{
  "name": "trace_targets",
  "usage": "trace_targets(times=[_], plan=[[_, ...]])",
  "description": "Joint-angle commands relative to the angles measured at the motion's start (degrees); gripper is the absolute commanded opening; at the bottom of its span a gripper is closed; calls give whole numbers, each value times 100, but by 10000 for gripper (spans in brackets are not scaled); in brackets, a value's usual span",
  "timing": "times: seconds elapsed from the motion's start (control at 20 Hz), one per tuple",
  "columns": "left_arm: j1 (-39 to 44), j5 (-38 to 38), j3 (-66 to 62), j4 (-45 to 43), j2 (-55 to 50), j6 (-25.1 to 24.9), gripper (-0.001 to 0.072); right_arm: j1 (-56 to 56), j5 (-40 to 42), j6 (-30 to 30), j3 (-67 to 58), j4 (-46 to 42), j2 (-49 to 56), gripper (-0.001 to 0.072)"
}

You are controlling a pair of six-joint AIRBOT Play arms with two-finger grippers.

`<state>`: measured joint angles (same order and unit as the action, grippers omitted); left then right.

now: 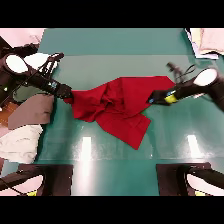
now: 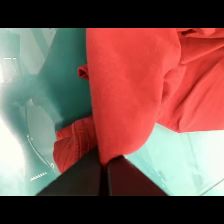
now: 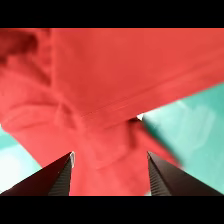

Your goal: Fold the shirts.

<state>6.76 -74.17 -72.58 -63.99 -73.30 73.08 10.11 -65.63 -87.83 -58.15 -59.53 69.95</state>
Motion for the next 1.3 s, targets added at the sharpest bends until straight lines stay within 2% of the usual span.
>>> trace_targets(times=[0.0, 0.2, 0.35, 0.6, 0.7, 0.8, 0.85, 1.0, 1.1, 1.25], plan=[[-2, 4, 2, 13, -2, 2, 24, 1016, 1071, -518, 660, 7, -37, 530], [-2, 2, 2, 20, -2, 2, 24, 1543, 1366, -968, 732, 35, 271, 530], [-2, -42, 2, 20, -2, 0, 24, 1720, 1690, -964, 732, 448, 568, 530], [-2, -42, 2, 20, -2, 2, 24, 1912, 2321, -1222, 732, 452, 839, 502], [-2, -39, 2, 20, -2, 2, 25, 1919, 2643, -1220, 732, 450, 890, 372], [-2, -42, 2, 20, -2, 4, 24, 1917, 2944, -1211, 710, 437, 837, 92], [-2, -55, 2, 20, 0, 4, 24, 1912, 3040, -1154, 708, 422, 761, 13], [-4, -175, -258, -256, 111, 63, 23, 1718, 3121, -977, 706, 396, 92, 12], [-4, -173, -855, -533, 407, 68, 24, 1318, 3045, -778, 616, 391, -743, 11], [-2, -166, -2092, -603, 938, 66, 24, 476, 2297, -175, -175, 393, -1829, 11]])
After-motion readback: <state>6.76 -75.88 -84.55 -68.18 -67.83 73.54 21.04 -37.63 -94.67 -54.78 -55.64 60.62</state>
